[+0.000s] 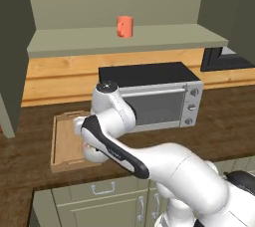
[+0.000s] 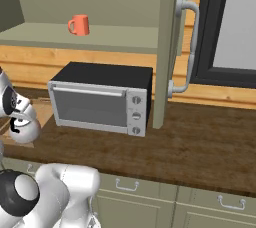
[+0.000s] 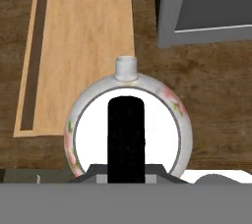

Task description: Pick the kettle from the counter and place it on the tray. Then pick the mug from the cabinet and place it on the tray. Then close the cabinet doors.

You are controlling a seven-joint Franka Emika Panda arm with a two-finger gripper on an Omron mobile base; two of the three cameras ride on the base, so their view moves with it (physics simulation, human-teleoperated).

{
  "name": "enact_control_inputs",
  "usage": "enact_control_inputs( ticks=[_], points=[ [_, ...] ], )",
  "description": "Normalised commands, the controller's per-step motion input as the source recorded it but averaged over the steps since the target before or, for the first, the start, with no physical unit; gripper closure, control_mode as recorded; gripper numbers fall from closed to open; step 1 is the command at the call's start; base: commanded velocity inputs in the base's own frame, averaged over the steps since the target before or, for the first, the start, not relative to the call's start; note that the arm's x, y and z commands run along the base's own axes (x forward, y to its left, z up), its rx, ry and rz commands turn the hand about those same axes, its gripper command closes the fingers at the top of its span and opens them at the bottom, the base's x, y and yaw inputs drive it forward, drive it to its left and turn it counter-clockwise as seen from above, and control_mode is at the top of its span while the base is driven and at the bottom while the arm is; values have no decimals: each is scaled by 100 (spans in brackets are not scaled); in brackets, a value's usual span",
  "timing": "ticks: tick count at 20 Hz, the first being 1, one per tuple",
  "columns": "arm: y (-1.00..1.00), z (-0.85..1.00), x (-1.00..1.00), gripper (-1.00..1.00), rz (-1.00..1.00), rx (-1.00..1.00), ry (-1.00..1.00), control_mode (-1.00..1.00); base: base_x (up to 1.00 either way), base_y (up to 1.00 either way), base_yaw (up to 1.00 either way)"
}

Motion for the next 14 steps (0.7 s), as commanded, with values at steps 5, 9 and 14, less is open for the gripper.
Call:
enact_control_inputs(
  ticks=[5, 9, 14],
  points=[
    [46, 0, 50, 100, 0, -2, -8, -100, 0, 0, 0],
    [32, -8, 50, 100, 0, -7, -2, -100, 0, 0, 0],
    [33, 0, 41, 100, 0, 0, -1, -100, 0, 0, 0]
  ],
)
